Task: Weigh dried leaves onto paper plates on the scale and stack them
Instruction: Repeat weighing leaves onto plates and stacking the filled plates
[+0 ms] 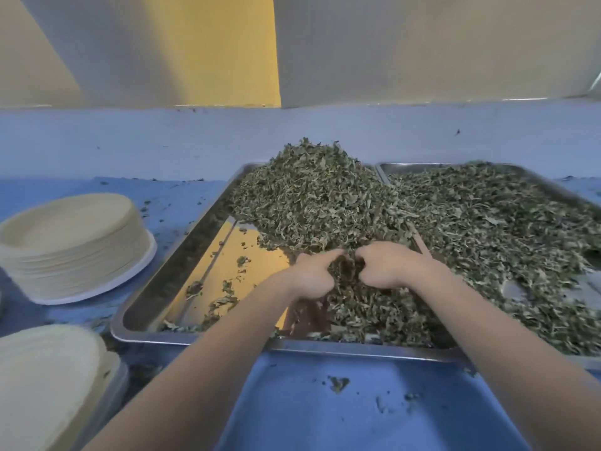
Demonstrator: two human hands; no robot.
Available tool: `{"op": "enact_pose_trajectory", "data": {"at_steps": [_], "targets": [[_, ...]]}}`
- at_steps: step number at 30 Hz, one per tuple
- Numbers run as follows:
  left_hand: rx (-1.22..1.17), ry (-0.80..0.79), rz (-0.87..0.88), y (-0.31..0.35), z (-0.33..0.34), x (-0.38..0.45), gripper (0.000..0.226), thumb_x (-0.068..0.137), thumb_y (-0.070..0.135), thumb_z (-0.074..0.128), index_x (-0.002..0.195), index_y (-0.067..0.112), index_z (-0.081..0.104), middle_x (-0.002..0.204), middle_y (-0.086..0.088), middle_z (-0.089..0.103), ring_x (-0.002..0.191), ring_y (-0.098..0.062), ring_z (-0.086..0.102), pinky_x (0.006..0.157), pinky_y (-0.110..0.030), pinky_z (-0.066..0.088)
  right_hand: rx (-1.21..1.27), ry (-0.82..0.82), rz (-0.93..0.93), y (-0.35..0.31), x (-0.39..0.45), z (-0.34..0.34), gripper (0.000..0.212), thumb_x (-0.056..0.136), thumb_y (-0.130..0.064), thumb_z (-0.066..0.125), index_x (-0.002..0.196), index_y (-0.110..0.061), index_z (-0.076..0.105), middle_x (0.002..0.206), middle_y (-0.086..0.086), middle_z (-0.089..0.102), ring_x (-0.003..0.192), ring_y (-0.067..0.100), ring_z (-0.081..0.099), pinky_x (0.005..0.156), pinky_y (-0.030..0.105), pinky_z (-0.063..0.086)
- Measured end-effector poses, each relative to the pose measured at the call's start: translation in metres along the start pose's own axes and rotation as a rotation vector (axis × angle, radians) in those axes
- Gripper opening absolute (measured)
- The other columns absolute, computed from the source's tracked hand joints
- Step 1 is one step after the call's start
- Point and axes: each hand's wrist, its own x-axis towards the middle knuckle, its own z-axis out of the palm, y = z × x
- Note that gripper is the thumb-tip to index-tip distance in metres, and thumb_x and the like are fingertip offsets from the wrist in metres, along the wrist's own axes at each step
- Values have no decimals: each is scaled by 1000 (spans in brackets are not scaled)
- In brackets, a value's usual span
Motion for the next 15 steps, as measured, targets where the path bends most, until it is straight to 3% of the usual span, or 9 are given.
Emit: {"op": "enact_pose_trajectory", "data": {"at_steps": [1,3,6,7,9,11,13,15], "targets": [[13,-13,24,-1,1,-2,78,85,-11,27,148,35,22,154,-15,20,88,-20,57,54,-22,43,32,-24,-39,3,-5,-1,25,89,-18,44,109,-18,59,119,8,60,95,23,54,83,28,44],[-3,3,70,-2,-3,-8,73,83,-12,28,142,30,37,153,-9,27,80,-12,52,56,-18,41,41,6,-46,15,-13,-7,32,89,-20,48,117,-26,60,117,-1,60,101,18,53,97,31,37],[73,137,51,-4,-9,-14,73,83,-12,35,142,30,35,156,-3,11,120,-20,45,65,-21,45,-123,51,16,22,-19,-8,40,90,-24,48,129,-29,51,127,6,53,124,23,44,116,44,12],[75,122,50,-3,-7,-15,75,84,-12,36,145,30,28,156,-3,9,115,-19,47,62,-20,43,-171,25,19,17,-21,-5,43,89,-23,47,132,-29,49,130,7,51,126,24,43,117,46,11],[33,-6,67,1,0,-16,77,85,-12,36,149,28,21,155,-7,18,81,-11,53,53,-19,38,-139,-27,-29,6,-24,-3,44,89,-18,45,133,-25,49,130,7,53,118,23,49,108,38,31],[-4,-83,77,2,3,-22,73,86,-10,34,148,28,25,151,-3,32,82,-15,55,64,-27,45,-60,-63,-98,3,-35,-8,41,91,-16,45,131,-24,51,127,4,55,108,21,52,90,27,42],[-58,-89,80,1,-2,-31,70,86,-8,38,144,31,32,143,1,42,85,-17,56,75,-34,47,-9,-106,-118,12,-49,-16,43,91,-24,49,133,-28,47,124,2,53,101,18,49,83,26,40],[-61,-80,77,-2,-9,-37,72,85,-3,49,144,34,31,136,-1,43,69,-15,54,67,-30,45,-18,-190,-81,23,-62,-20,62,82,-35,60,139,-33,35,119,1,44,103,18,48,84,29,42]]}}
